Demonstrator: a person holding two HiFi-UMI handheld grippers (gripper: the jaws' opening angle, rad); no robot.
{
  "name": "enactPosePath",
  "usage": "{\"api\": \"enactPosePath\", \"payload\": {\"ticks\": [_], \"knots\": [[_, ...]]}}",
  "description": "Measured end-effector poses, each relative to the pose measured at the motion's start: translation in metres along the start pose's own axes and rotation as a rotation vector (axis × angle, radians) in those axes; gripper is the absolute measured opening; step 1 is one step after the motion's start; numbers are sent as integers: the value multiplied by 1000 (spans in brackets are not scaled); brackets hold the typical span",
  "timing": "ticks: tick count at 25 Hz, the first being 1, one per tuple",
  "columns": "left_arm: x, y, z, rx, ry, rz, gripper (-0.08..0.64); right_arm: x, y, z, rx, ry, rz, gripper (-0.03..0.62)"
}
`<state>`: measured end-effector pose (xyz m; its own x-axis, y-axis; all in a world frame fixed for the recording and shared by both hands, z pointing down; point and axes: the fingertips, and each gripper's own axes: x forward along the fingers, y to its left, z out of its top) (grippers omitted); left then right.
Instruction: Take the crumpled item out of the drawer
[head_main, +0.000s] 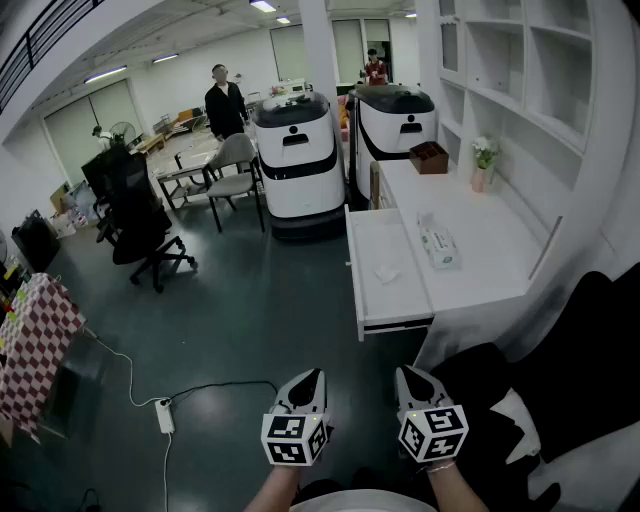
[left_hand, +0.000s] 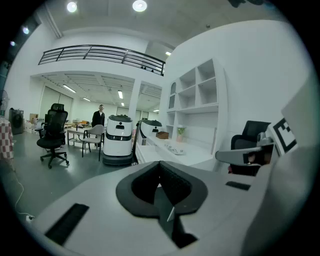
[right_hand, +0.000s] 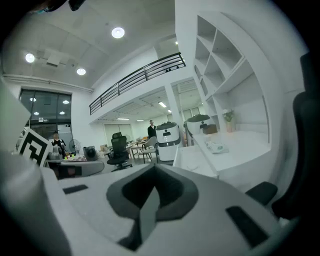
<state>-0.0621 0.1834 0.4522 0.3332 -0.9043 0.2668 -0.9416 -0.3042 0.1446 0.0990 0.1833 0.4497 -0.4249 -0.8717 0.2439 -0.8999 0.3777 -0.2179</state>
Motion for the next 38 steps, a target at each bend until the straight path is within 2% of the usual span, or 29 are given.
{"api": "enactPosePath", "payload": {"ticks": [16,23,32,38], "knots": [[9,0,1,-16,0,5,-6,3,-4,5,13,-25,13,2],[13,0,3,-19,-5,8,-6,5,-11,13,-24,-38,-29,3],[19,1,3,-21,1,22,-6,11,-12,8,-11,5,23,72],[25,8,-1,-26,23,43,-6,24,-17,1,-13,54,17,81]]}}
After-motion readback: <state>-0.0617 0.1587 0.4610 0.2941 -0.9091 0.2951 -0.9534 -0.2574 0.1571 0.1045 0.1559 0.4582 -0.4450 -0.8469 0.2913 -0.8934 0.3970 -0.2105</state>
